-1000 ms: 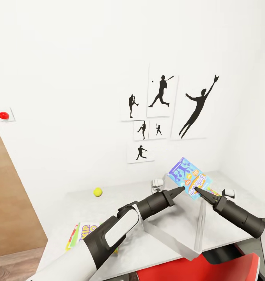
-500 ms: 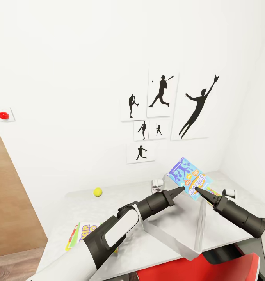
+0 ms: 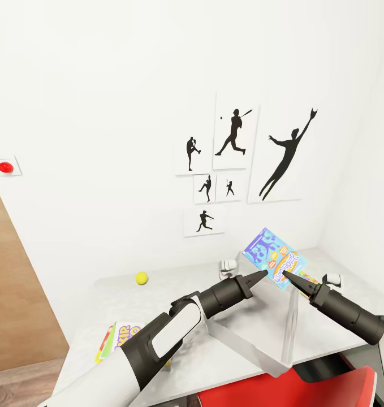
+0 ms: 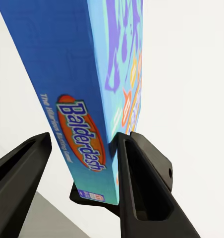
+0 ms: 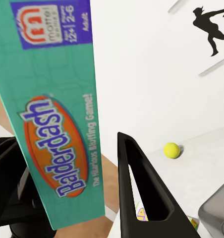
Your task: Put all the toys in the child's room - the three board games (two on the bed and one on the table), the two jigsaw puzzles on the table, and the tennis ball on the table - inside the toy box on the table in the child's room.
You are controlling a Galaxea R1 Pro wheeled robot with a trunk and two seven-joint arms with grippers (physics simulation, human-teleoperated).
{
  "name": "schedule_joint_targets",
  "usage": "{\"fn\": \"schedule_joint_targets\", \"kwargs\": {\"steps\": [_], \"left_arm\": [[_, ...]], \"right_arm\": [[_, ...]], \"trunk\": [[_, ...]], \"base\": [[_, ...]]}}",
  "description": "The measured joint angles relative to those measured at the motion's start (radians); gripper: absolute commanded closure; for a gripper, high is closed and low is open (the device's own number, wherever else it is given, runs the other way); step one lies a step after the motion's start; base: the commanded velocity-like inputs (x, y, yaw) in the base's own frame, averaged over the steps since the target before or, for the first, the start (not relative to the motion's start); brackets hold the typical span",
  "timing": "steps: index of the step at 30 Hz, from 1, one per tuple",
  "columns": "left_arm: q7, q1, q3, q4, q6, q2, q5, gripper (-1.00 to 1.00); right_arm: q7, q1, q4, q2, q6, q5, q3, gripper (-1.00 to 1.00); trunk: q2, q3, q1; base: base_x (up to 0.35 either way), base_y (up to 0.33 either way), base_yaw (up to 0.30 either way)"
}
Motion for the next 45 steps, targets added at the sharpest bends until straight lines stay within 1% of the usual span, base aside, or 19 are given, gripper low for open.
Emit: {"fn": "schedule_joint_targets", "kwargs": {"steps": [5, 6, 7, 45], "left_arm": [[0.000, 0.000, 0.000, 0.000, 0.001, 0.000, 0.000, 1.00], [0.000, 0.000, 0.000, 0.000, 0.001, 0.000, 0.000, -1.00], [0.000, 0.000, -0.001, -0.001, 0.001, 0.000, 0.000, -1.00], [0.016, 0.000, -0.001, 0.001, 0.002, 0.000, -0.001, -1.00]], "right_arm": [[0.000, 0.000, 0.000, 0.000, 0.000, 0.000, 0.000, 1.00], [-0.001, 0.000, 0.000, 0.000, 0.000, 0.000, 0.000, 1.00], [-0.001, 0.000, 0.000, 0.000, -0.001, 0.008, 0.000, 1.00], [-0.003, -0.001, 0.000, -0.002, 0.000, 0.009, -0.003, 1.00]], "trunk": [[0.000, 0.000, 0.000], [0.000, 0.000, 0.000], [0.000, 0.000, 0.000], [0.000, 0.000, 0.000]], "base": [[0.000, 0.000, 0.000], [0.000, 0.000, 0.000], [0.000, 0.000, 0.000], [0.000, 0.000, 0.000]]}}
